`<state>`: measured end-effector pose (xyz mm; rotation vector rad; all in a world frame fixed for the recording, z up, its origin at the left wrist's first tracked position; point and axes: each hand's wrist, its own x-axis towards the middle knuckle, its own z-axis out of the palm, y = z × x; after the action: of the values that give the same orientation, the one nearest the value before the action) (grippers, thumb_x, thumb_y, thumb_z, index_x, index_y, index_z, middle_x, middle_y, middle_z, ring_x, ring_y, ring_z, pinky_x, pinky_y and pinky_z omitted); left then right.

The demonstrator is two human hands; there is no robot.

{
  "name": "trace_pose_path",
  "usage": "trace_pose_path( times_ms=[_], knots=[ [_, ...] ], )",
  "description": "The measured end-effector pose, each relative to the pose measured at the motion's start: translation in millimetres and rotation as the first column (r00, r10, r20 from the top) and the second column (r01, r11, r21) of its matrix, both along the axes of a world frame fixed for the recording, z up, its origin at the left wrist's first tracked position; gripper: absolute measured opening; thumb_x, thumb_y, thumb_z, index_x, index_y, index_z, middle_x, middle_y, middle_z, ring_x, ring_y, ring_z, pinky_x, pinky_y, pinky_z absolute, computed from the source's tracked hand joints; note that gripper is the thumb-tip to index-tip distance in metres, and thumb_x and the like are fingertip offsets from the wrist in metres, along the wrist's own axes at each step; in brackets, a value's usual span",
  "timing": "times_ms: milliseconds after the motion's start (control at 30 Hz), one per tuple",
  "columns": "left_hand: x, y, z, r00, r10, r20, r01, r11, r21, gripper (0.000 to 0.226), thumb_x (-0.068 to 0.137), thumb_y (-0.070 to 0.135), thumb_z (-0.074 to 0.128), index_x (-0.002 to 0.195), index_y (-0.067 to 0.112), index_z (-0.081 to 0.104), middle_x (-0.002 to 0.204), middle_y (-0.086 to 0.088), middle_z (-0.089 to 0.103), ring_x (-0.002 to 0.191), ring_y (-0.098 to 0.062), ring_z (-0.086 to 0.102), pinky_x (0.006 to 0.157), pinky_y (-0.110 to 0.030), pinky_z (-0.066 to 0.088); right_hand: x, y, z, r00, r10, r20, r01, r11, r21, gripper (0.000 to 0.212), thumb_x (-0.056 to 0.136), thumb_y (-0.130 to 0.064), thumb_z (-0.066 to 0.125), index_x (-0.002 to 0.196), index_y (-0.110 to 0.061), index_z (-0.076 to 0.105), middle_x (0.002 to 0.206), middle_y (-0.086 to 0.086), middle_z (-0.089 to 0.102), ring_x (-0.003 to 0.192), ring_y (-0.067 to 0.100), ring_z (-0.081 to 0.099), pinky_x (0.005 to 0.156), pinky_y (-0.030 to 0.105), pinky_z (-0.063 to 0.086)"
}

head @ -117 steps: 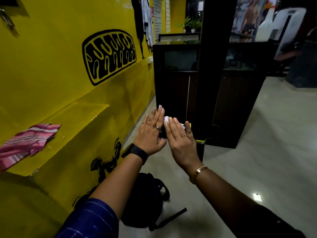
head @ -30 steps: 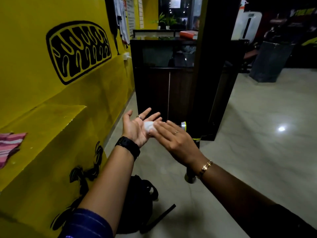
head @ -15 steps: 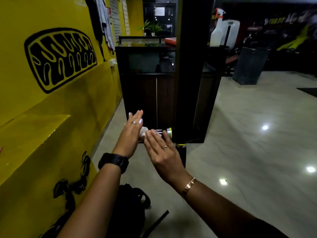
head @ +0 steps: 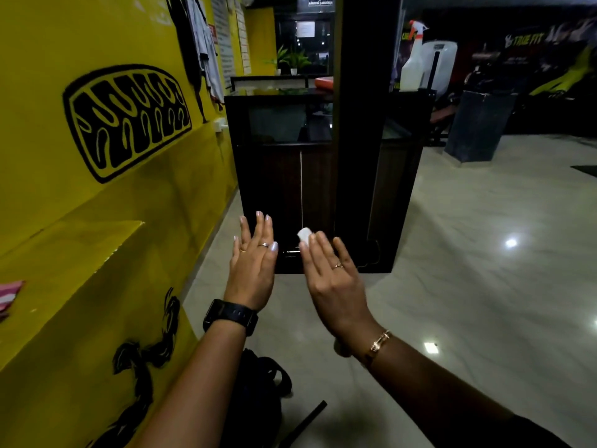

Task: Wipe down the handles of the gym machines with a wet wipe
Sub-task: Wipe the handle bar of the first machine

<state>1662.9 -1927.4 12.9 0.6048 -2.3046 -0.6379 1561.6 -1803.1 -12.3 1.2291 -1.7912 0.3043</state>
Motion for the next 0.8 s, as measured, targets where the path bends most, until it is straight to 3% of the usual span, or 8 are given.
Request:
trace_pose_path(
  times_ms=[133,233,333,400,467,533,667,800],
  knots=[
    [-4,0,-2,1.0,0.01,0.004,-0.01,1.0,-0.026,0.069,0.087,0.058,-0.001,0.149,0.028,0.001,0.155,0.017,-0.01,0.137,0.004,-0.03,0.11,-0.015,-0.02,20,-22,6,0.994,-0.03,0.101,0.036,0.997,-0.061,0.04,0.092,-0.004,0.038,0.124,-0.001,0.061,0.123,0.023,0.062,0.121,0.033,0.056,0.115,0.05,0.016],
    [-3,-2,-4,1.0,0.015,0.011,-0.014,0.997,-0.08,0.071,0.088,0.055,0.0,0.153,0.025,0.003,0.156,0.016,-0.01,0.139,0.001,-0.028,0.11,-0.015,-0.021,28,-21,-10,0.997,0.061,0.056,-0.061,0.998,-0.004,0.04,0.094,-0.004,0.04,0.132,-0.001,0.054,0.135,0.024,0.053,0.132,0.034,0.045,0.113,0.052,0.023],
    [-1,-4,-5,0.997,0.058,0.057,-0.049,0.987,-0.15,0.07,0.088,0.051,-0.001,0.152,0.024,-0.002,0.157,0.013,-0.011,0.143,-0.006,-0.025,0.112,-0.021,-0.02,13,0,-22,0.996,0.079,-0.03,-0.076,0.995,0.07,0.045,0.099,-0.001,0.027,0.141,-0.003,0.041,0.146,0.017,0.044,0.139,0.028,0.036,0.119,0.051,0.009],
    [0,-5,-6,0.995,0.076,0.058,-0.065,0.984,-0.167,0.068,0.088,0.05,0.0,0.151,0.025,-0.005,0.157,0.013,-0.013,0.143,-0.006,-0.025,0.112,-0.021,-0.02,5,5,-14,0.997,0.055,-0.054,-0.052,0.996,0.067,0.049,0.102,-0.001,0.016,0.14,-0.005,0.046,0.144,0.014,0.047,0.137,0.025,0.04,0.12,0.05,0.001],
    [-2,-4,-7,0.999,0.049,0.014,-0.047,0.992,-0.114,0.066,0.089,0.052,0.002,0.15,0.029,-0.004,0.156,0.015,-0.013,0.144,-0.004,-0.023,0.112,-0.018,-0.02,4,-4,-4,0.997,0.075,-0.018,-0.074,0.997,0.034,0.042,0.101,-0.002,0.027,0.136,-0.004,0.052,0.135,0.017,0.055,0.13,0.027,0.049,0.119,0.05,0.007],
    [-3,0,-8,0.997,-0.023,-0.076,0.025,0.999,0.035,0.064,0.088,0.056,0.004,0.148,0.034,-0.002,0.155,0.02,-0.011,0.142,0.004,-0.022,0.11,-0.014,-0.019,14,-20,1,0.994,0.107,0.032,-0.107,0.994,-0.015,0.039,0.097,-0.005,0.039,0.135,-0.003,0.051,0.13,0.019,0.059,0.127,0.029,0.052,0.118,0.05,0.015],
    [-1,1,-8,0.986,-0.066,-0.153,0.091,0.983,0.158,0.066,0.086,0.06,0.004,0.148,0.035,0.001,0.154,0.023,-0.007,0.136,0.017,-0.02,0.109,-0.01,-0.018,21,-25,-12,0.977,0.205,0.058,-0.206,0.979,-0.001,0.039,0.098,-0.004,0.039,0.135,0.0,0.05,0.138,0.022,0.051,0.133,0.032,0.044,0.114,0.049,0.03],
    [-3,1,-9,0.982,-0.079,-0.173,0.112,0.976,0.187,0.068,0.085,0.062,0.004,0.147,0.035,0.0,0.152,0.026,-0.007,0.137,0.015,-0.02,0.113,-0.018,-0.016,7,0,-20,0.995,0.094,-0.031,-0.093,0.995,0.037,0.05,0.102,0.001,0.012,0.143,-0.006,0.039,0.15,0.012,0.039,0.139,0.022,0.036,0.12,0.049,0.006]
  ],
)
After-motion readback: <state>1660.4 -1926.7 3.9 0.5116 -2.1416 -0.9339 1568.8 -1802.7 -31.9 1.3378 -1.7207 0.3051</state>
